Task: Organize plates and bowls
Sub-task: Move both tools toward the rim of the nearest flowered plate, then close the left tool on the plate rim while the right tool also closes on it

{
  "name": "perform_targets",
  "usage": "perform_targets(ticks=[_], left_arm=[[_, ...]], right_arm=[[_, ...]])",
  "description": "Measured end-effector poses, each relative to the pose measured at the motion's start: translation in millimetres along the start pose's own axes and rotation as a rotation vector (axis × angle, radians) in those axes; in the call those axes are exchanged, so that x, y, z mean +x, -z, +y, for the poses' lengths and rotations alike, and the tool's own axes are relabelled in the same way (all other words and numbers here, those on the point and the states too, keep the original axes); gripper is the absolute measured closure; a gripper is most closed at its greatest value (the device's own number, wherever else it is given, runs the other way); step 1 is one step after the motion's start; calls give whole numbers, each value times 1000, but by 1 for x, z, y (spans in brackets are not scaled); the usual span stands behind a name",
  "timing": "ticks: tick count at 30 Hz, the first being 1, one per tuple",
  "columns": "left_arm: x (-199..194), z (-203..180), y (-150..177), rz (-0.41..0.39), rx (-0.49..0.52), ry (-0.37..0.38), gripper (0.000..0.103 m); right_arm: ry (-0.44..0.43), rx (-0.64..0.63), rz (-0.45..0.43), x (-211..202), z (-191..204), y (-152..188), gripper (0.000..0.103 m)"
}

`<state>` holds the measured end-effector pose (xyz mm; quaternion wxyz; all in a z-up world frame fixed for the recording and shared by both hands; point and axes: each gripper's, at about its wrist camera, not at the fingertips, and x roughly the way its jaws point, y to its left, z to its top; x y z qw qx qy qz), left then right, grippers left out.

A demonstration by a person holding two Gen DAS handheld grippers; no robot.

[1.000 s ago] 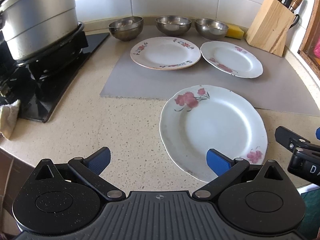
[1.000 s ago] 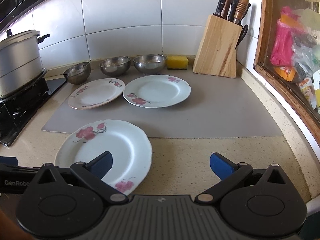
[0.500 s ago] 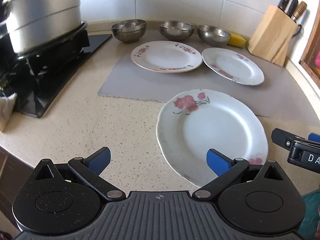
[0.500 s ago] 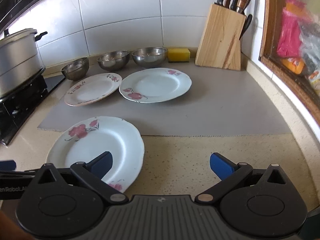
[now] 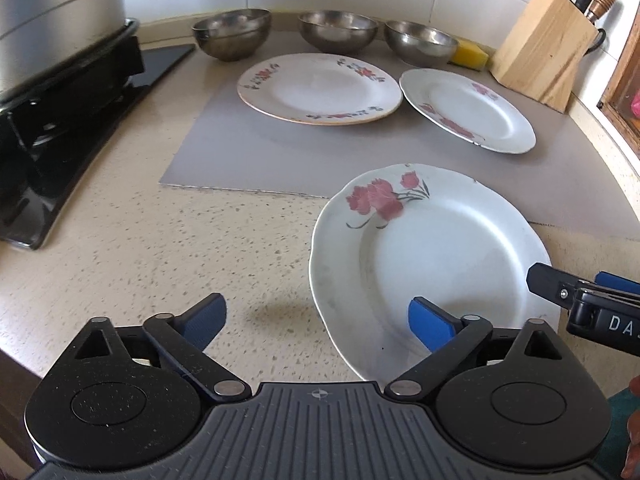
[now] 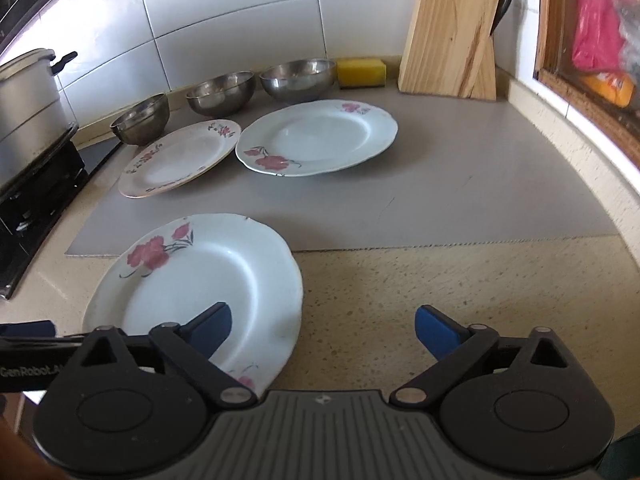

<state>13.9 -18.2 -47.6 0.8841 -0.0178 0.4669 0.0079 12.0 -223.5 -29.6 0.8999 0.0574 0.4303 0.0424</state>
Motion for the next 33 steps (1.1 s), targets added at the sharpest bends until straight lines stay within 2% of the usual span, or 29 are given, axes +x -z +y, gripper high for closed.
perform_targets(ticks=[7, 12, 15, 17, 19, 21, 27, 29, 32, 33], left_arm=[[5, -1, -3, 18, 4, 35, 15], [5, -2, -3, 5, 14, 58, 19], [5, -6, -5, -4, 35, 86, 29], [5, -9, -5, -13, 49, 112, 37], [4, -9, -5, -19, 41, 113, 39], [4, -6, -5, -27, 36, 117, 42], [1, 4, -6, -38, -18, 122, 61], [1, 7, -7, -34, -25, 130, 65], [0, 6, -8, -33, -20, 120, 65], [-1, 4, -7, -33, -18, 114, 65]], right_arm=[[-45, 25, 26, 6, -3, -1, 41], [-138, 32, 32, 5, -1, -1, 49], [-214, 48, 42, 5, -1, -2, 63], [-260, 86, 56, 7, -1, -3, 64], [-279, 93, 62, 9, -1, -4, 65], [-282, 100, 69, 10, -2, -5, 67], [-267, 74, 75, 10, -1, -6, 71], [-260, 78, 80, 10, -3, -6, 83], [-268, 124, 101, 13, -13, -9, 93], [-269, 133, 106, 14, -15, -10, 93]])
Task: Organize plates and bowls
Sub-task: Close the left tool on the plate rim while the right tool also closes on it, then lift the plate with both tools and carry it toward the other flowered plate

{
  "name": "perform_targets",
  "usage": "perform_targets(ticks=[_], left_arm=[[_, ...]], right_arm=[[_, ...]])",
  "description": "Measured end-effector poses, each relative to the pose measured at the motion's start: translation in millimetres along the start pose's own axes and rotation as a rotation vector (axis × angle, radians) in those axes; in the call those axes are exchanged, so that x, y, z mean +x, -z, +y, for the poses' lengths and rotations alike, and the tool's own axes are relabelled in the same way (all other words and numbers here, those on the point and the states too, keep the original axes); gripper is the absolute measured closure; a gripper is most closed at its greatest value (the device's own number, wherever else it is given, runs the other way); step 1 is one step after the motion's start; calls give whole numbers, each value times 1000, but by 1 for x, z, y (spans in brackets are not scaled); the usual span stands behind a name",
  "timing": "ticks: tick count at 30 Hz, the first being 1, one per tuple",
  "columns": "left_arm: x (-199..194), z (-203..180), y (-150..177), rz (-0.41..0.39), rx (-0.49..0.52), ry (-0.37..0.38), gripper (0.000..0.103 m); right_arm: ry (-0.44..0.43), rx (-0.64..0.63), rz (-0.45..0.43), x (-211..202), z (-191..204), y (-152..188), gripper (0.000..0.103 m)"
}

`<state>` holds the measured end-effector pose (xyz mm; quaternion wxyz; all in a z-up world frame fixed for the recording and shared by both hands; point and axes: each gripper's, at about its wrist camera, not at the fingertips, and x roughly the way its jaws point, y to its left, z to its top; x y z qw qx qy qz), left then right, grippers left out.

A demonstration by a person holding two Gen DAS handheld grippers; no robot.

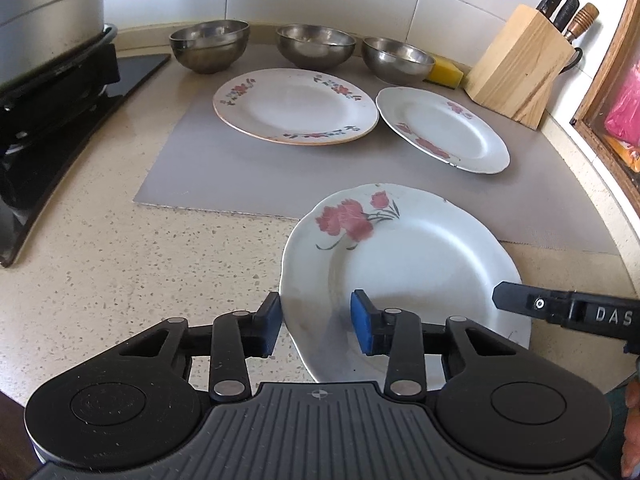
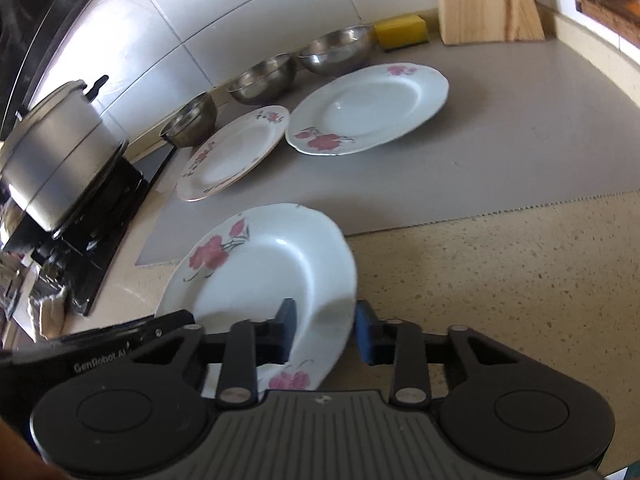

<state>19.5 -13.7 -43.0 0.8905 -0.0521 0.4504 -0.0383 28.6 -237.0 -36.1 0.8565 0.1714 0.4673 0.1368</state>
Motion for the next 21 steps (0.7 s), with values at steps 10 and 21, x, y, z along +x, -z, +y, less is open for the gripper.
perform_targets(ticks=[10, 21], left_arm=[[-3, 1, -3, -15, -5, -25, 65], [-7, 4, -11, -51, 8, -47, 65]], right_arm=[[-27, 9, -12, 1, 0, 0, 93], [-48, -23, -26, 5, 7, -4, 93]])
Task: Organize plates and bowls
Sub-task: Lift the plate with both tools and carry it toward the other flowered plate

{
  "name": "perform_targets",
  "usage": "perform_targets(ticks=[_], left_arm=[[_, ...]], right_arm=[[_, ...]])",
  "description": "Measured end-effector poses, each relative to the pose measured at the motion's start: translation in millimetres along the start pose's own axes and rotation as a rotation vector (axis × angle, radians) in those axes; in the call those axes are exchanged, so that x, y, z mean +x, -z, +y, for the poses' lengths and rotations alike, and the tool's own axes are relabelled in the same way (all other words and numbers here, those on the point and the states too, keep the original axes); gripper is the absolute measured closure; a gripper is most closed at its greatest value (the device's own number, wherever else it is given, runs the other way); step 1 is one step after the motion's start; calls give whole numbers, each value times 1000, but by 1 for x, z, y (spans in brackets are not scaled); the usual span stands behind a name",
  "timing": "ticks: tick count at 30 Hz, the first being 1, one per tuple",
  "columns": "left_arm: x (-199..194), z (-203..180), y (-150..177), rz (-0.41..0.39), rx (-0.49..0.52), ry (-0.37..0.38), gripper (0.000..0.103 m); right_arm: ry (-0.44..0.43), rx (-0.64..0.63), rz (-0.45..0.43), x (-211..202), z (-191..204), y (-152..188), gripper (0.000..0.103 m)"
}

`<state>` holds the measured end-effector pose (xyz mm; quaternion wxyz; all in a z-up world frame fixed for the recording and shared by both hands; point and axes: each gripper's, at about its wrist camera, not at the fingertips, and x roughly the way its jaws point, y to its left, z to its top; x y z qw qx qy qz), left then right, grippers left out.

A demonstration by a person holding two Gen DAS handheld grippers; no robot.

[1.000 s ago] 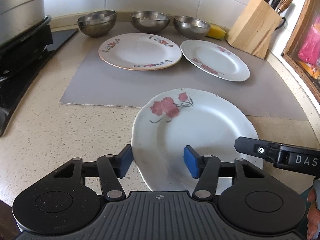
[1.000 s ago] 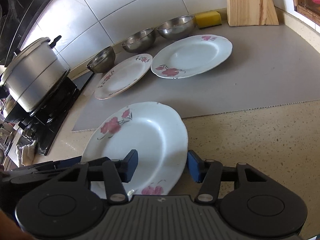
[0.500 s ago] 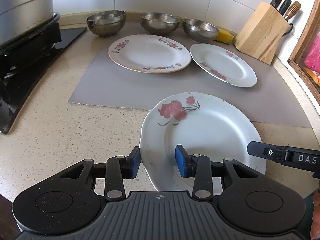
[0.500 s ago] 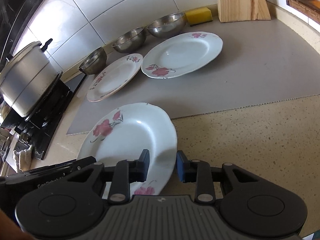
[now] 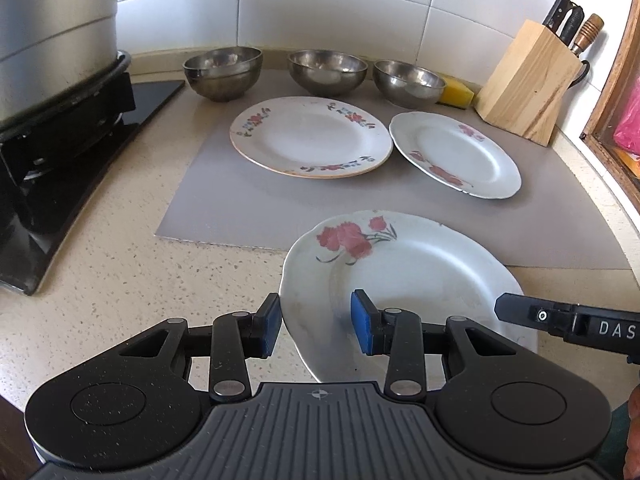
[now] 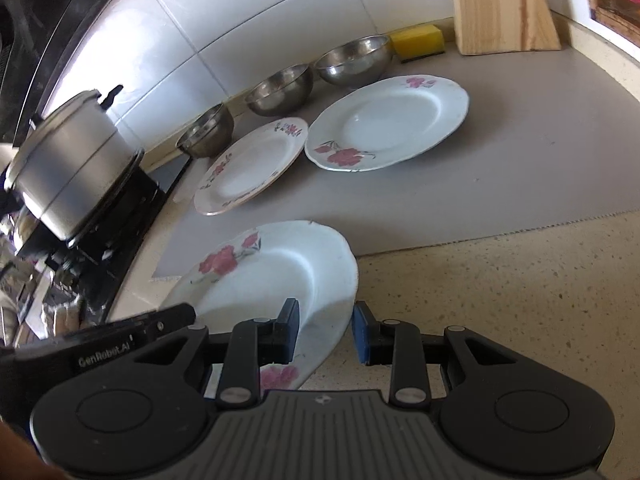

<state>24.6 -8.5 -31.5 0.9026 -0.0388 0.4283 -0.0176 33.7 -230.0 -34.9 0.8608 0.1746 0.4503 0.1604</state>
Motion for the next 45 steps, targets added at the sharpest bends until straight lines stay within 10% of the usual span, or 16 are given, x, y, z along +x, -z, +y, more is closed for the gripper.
perform_targets(ticks=[7, 14, 22, 45], left_arm=[[15, 12, 3, 12, -25, 38, 62], [31, 9, -4, -28, 72, 94, 37], [35, 20, -16, -3, 17, 72, 57], [39, 49, -99, -122, 8, 30, 56]], right_arm=[[-9, 4, 18, 11, -2, 1, 91], [-117, 58, 15, 22, -15, -8, 85], [-61, -23, 48, 26, -5, -14, 98], [-85, -34, -59, 52, 38, -95, 98]])
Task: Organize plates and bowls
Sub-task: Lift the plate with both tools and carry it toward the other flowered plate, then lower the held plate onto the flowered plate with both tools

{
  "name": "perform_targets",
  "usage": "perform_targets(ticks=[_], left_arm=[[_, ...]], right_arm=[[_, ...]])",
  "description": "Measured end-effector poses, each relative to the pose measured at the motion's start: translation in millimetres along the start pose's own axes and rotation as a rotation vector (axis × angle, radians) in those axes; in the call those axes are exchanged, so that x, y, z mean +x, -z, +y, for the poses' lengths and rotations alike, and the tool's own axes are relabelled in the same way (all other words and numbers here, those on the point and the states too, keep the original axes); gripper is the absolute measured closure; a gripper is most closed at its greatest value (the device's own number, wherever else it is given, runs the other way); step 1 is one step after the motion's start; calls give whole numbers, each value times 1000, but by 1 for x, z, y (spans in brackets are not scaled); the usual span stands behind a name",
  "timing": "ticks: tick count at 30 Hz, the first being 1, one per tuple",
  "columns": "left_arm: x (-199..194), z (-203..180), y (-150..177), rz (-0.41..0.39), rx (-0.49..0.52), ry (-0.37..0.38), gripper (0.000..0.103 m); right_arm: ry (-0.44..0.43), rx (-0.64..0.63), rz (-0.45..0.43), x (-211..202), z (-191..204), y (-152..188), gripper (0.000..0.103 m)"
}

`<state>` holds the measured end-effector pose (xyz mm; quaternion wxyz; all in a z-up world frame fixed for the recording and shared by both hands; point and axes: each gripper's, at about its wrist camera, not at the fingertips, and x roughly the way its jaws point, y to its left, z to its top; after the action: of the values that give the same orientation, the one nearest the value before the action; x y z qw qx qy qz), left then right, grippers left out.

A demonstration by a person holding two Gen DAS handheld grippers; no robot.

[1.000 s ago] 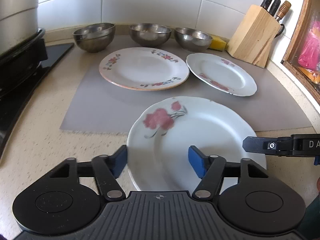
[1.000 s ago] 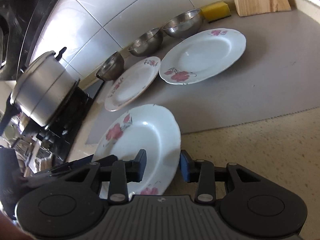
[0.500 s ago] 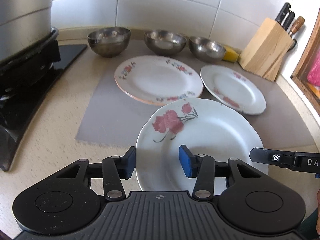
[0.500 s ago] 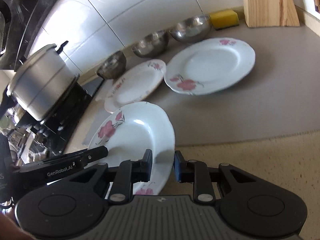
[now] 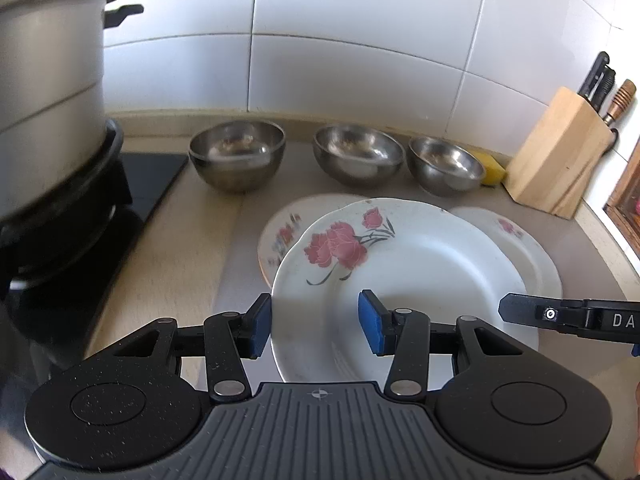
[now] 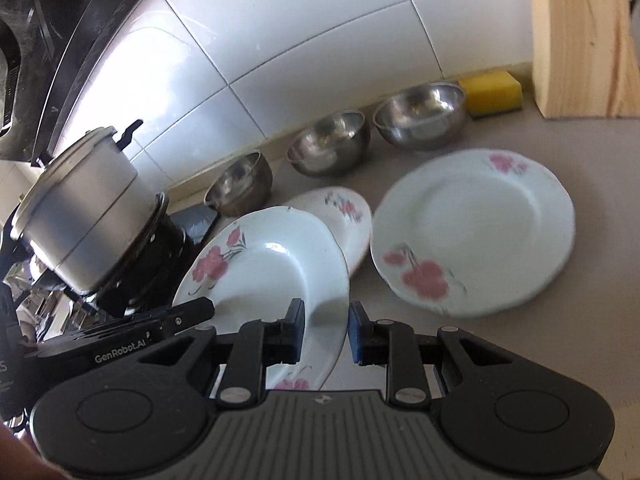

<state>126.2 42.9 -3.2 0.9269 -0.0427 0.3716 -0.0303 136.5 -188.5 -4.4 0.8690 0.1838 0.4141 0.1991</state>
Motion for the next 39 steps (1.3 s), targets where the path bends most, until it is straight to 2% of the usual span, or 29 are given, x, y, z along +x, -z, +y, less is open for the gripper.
perform_targets(ticks=[16, 31, 39], left_arm=[[65, 23, -42, 28, 20, 15, 56], [101, 34, -56, 70, 11, 29, 55], [113, 37, -57, 78, -9, 38, 55]], right_arm=[[96, 33, 10, 67, 6, -40, 98], [145, 22, 33, 98, 4, -53, 98], [160, -33, 23, 106, 6, -59, 98]])
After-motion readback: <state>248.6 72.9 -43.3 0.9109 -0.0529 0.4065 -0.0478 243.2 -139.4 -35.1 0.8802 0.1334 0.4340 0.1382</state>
